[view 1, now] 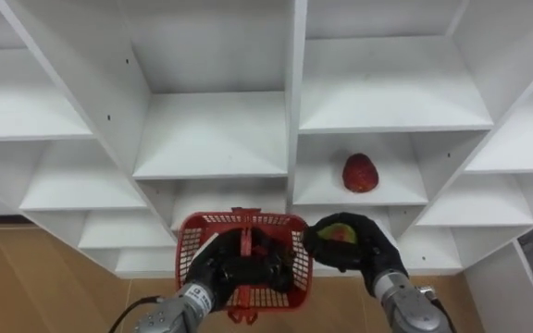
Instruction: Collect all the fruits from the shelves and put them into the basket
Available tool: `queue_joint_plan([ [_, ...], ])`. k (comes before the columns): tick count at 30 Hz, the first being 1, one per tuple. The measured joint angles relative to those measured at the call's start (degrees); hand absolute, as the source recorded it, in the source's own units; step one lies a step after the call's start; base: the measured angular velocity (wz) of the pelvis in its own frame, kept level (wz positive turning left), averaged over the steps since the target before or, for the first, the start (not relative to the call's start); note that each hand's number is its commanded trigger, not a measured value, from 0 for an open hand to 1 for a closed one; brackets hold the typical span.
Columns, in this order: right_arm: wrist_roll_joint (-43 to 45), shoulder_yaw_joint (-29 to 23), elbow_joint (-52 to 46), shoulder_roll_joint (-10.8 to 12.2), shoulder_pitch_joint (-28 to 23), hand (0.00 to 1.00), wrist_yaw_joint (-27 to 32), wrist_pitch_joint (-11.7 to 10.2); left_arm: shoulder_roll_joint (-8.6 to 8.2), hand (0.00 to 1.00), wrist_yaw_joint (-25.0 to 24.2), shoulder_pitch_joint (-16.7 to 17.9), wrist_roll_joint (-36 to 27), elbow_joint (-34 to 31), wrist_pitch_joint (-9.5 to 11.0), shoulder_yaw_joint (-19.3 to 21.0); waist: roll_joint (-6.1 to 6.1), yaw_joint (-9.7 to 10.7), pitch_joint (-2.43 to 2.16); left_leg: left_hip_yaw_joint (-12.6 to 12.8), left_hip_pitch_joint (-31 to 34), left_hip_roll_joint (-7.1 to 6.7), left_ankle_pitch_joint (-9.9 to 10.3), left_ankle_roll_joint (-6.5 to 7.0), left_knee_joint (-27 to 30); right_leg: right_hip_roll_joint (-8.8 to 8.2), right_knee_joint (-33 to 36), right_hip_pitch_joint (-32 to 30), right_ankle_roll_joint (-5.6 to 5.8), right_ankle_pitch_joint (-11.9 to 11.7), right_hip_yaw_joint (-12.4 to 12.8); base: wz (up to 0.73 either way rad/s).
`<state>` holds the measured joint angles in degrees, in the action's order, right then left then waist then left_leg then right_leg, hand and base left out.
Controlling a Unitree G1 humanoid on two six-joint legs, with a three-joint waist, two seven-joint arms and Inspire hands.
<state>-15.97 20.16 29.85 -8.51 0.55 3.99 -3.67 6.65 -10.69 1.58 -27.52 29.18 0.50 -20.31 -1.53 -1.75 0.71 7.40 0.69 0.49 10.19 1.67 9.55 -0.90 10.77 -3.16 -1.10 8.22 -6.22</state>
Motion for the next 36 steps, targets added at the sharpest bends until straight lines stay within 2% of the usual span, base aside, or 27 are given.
queue_joint_plan([
  [7, 0.1, 0.6, 2.9, 1.6, 1.7, 1.00, -0.9, 0.0, 0.10, 1.00, -0.1, 0.0, 0.2, 0.0, 0.0, -1.3, -0.06, 0.1, 0.08, 0.0, 0.0, 0.08, 0.0, 0.00, 0.0, -0.07, 0.2, 0.0, -0.02, 0.0, 0.0, 0.00],
  [11, 0.3, 1.1, 3.0, 1.6, 1.7, 1.00, -1.1, 0.0, 0.37, 1.00, -0.1, 0.1, 0.2, 0.0, 0.0, -1.7, -0.18, 0.1, 0.37, 0.0, 0.1, 0.04, 0.0, 0.00, 0.0, -0.06, 0.3, -0.2, -0.02, 0.0, 0.0, 0.00],
  [36, -1.9, 1.6, 2.8, 1.5, 1.8, 1.00, -1.6, 0.0, -0.43, 1.00, 0.2, -0.2, 0.2, 0.0, -0.2, -1.9, -0.48, 0.1, 0.29, 0.2, 1.5, 0.06, 0.0, 0.00, 0.4, -0.10, 1.1, -1.8, -0.04, 0.0, -0.1, 0.00],
])
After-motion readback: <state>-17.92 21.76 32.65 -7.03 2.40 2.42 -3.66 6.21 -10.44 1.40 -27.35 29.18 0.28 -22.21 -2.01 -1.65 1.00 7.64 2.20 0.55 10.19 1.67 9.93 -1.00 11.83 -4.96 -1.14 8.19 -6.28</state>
